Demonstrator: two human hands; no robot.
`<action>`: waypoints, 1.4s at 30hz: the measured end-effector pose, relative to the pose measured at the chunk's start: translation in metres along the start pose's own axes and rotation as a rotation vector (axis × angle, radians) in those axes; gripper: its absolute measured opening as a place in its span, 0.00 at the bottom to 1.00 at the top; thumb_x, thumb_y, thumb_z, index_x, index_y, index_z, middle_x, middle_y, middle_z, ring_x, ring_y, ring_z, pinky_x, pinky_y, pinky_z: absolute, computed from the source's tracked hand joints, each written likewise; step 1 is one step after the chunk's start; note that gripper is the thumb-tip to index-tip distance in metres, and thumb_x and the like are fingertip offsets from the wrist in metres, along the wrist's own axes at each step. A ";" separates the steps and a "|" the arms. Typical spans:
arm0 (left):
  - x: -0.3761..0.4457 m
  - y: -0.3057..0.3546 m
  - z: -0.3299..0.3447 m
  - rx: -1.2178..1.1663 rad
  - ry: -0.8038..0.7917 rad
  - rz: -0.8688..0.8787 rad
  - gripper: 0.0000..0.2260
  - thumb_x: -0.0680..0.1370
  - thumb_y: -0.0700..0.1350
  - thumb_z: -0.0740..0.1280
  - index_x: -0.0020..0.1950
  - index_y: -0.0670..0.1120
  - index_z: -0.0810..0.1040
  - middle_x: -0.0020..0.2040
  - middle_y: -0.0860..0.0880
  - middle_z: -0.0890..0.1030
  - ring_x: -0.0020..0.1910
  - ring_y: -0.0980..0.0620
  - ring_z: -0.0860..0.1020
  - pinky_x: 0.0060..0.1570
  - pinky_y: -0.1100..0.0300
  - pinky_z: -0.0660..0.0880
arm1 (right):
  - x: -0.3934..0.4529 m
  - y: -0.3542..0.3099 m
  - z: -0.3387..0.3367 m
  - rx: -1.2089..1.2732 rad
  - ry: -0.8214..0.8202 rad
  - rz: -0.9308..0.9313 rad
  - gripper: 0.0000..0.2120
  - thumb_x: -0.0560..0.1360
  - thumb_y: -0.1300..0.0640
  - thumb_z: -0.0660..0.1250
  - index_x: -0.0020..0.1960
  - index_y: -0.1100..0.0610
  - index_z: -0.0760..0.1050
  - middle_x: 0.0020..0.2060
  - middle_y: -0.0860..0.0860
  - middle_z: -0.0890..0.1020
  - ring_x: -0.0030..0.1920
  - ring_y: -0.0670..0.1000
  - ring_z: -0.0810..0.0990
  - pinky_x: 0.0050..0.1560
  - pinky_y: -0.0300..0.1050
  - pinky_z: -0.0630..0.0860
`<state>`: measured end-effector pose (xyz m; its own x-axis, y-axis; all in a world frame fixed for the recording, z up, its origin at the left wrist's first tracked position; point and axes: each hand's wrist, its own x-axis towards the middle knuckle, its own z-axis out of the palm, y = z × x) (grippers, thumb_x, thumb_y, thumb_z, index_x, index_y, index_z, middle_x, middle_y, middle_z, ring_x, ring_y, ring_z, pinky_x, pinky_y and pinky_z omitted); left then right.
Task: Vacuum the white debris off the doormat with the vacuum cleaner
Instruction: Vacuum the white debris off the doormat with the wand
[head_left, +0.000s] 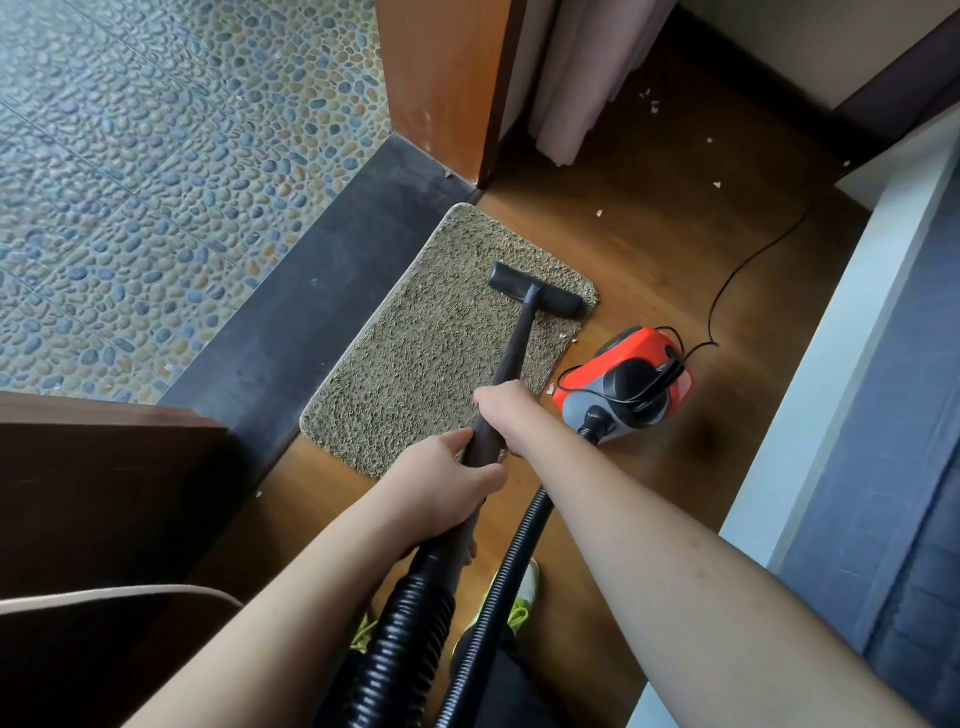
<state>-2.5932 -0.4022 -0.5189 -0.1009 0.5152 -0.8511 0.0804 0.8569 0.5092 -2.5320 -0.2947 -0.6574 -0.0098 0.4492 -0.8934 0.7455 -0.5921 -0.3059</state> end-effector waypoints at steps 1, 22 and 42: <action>0.000 0.000 0.000 0.014 0.000 -0.001 0.11 0.75 0.43 0.66 0.54 0.53 0.68 0.35 0.41 0.81 0.30 0.38 0.83 0.28 0.48 0.81 | -0.001 0.000 0.000 0.013 0.011 0.014 0.23 0.77 0.55 0.62 0.70 0.61 0.69 0.62 0.59 0.77 0.58 0.60 0.78 0.48 0.48 0.77; -0.017 -0.043 0.006 0.196 0.060 0.025 0.22 0.73 0.48 0.67 0.67 0.54 0.72 0.40 0.48 0.83 0.25 0.52 0.81 0.31 0.57 0.81 | -0.033 0.030 0.025 0.022 0.045 0.060 0.24 0.77 0.53 0.63 0.71 0.57 0.63 0.56 0.56 0.77 0.50 0.58 0.80 0.42 0.47 0.78; -0.036 -0.085 0.009 0.219 0.087 0.063 0.33 0.72 0.53 0.67 0.77 0.59 0.63 0.45 0.52 0.81 0.39 0.59 0.79 0.41 0.70 0.73 | -0.064 0.054 0.036 -0.068 0.078 0.062 0.28 0.81 0.53 0.60 0.77 0.56 0.55 0.65 0.56 0.74 0.49 0.57 0.74 0.29 0.42 0.66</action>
<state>-2.5874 -0.4933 -0.5327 -0.1731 0.5751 -0.7995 0.3011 0.8038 0.5130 -2.5148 -0.3794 -0.6282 0.0878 0.4655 -0.8807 0.7867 -0.5747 -0.2254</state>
